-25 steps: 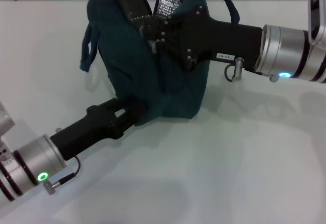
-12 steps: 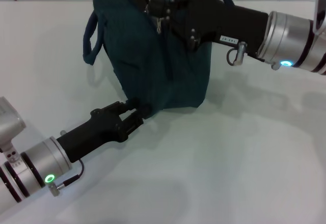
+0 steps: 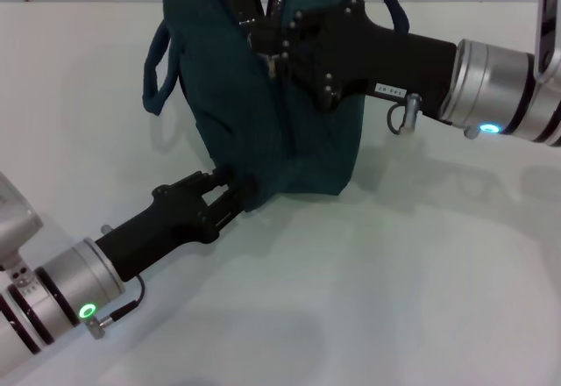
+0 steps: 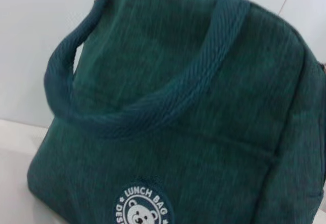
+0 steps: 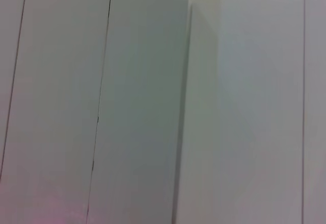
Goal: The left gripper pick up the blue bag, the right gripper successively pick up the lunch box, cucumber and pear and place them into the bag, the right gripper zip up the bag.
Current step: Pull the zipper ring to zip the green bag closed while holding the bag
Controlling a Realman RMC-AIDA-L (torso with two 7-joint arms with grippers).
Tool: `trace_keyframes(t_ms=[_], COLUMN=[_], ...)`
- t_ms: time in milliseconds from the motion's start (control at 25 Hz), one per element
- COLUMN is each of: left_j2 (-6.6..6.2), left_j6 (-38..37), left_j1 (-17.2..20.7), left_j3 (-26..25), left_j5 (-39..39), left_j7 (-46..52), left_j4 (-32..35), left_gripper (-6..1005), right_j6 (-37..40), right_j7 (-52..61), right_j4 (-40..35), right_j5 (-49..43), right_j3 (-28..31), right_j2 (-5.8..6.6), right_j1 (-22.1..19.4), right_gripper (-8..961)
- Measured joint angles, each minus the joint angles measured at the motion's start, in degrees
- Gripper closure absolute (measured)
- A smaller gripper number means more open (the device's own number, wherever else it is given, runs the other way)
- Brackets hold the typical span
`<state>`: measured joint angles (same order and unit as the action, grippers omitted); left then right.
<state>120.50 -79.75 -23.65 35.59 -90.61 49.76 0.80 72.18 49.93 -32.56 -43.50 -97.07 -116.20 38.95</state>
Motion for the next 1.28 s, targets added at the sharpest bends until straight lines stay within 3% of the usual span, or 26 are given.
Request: trace_keyframes(t_ms=[600, 1000, 1280], left_j2=[-0.41, -0.45, -0.57], left_j6=[-11.4, -8.7, -6.8], left_j1=[2.1, 0.6, 2.3], left_j3=[0.0, 0.0, 0.0], left_j5=[1.6, 3.4, 6.4], left_j7=[-1.9, -1.4, -1.6], left_j4=[-0.2, -0.1, 2.1], left_gripper=[546, 539, 533], right_j6=[-0.2, 0.2, 0.4], right_j7=[-0.3, -0.1, -0.1], right_j4=[0.4, 0.0, -0.1], right_j5=[-0.2, -0.2, -0.1], right_j3=[0.0, -0.6, -0.4], right_j2=[0.0, 0.01, 0.0], right_j1=[0.5, 0.5, 0.1], right_gripper=[936, 936, 936])
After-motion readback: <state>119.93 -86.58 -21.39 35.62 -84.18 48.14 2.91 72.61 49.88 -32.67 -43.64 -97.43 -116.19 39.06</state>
